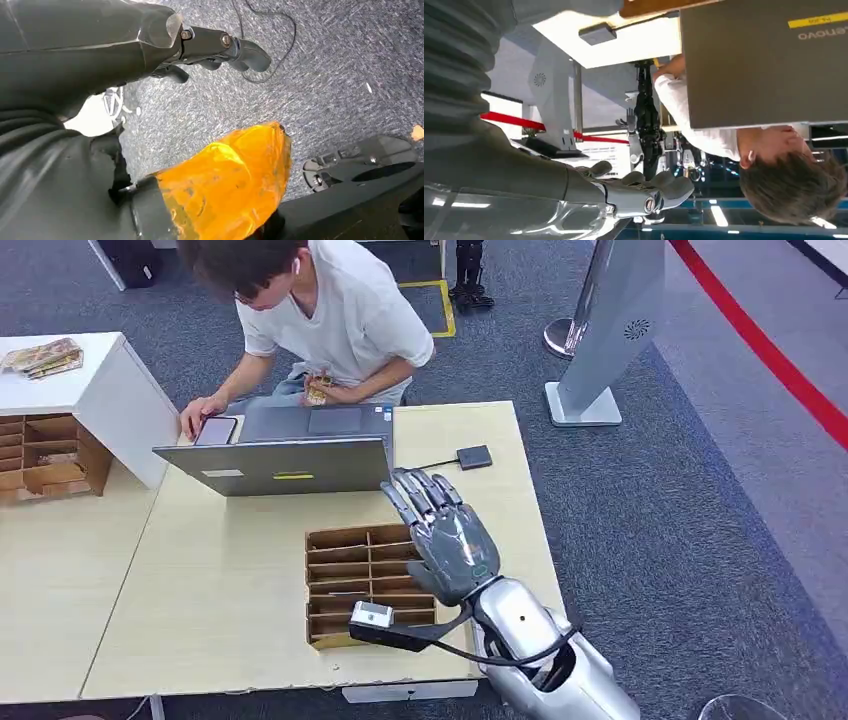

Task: Pass the card to the sensor for recognition and then transmit it.

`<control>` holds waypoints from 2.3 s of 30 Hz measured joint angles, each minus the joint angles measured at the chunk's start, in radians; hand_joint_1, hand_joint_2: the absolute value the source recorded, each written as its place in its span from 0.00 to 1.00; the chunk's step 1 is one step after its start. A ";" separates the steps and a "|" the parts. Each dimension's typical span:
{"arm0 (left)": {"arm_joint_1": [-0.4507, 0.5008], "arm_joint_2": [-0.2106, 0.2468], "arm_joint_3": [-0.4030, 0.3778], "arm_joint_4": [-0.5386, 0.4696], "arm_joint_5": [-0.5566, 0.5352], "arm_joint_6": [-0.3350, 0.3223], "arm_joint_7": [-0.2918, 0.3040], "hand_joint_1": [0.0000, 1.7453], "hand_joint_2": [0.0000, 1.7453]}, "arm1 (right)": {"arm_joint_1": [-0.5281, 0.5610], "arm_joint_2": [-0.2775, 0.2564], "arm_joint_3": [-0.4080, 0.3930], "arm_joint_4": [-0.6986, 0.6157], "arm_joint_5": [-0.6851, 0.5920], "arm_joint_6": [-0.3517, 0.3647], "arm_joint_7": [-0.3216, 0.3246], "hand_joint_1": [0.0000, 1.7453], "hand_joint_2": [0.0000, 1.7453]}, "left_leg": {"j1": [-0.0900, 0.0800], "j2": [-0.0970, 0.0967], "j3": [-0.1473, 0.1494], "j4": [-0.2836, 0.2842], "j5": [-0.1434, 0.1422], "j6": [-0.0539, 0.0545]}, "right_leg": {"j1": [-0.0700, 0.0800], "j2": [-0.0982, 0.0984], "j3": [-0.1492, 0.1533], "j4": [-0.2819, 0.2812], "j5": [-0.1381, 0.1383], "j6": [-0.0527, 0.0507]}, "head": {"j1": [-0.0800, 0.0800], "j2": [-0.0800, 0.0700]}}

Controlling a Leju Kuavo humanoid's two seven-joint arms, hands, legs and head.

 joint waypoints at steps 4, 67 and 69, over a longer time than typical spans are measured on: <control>-0.003 0.000 0.000 0.000 -0.006 -0.011 0.009 0.00 0.00 | -0.002 0.000 0.006 0.013 -0.011 0.008 -0.002 0.35 1.00 | 0.000 0.000 0.000 0.000 0.000 0.000 | 0.000 0.000 0.000 0.000 0.000 0.000 | 0.000 0.000; -0.035 -0.003 -0.023 -0.001 -0.086 -0.063 0.036 0.00 0.00 | -0.072 0.085 0.021 0.288 -0.064 0.047 0.002 0.29 1.00 | 0.000 0.000 0.000 0.000 0.000 0.000 | 0.000 0.000 0.000 0.000 0.000 0.000 | 0.000 0.000; -0.036 -0.004 -0.023 -0.001 -0.087 -0.064 0.036 0.00 0.00 | -0.073 0.088 0.021 0.294 -0.064 0.047 0.002 0.29 1.00 | 0.000 0.000 0.000 0.000 0.000 0.000 | 0.000 0.000 0.000 0.000 0.000 0.000 | 0.000 0.000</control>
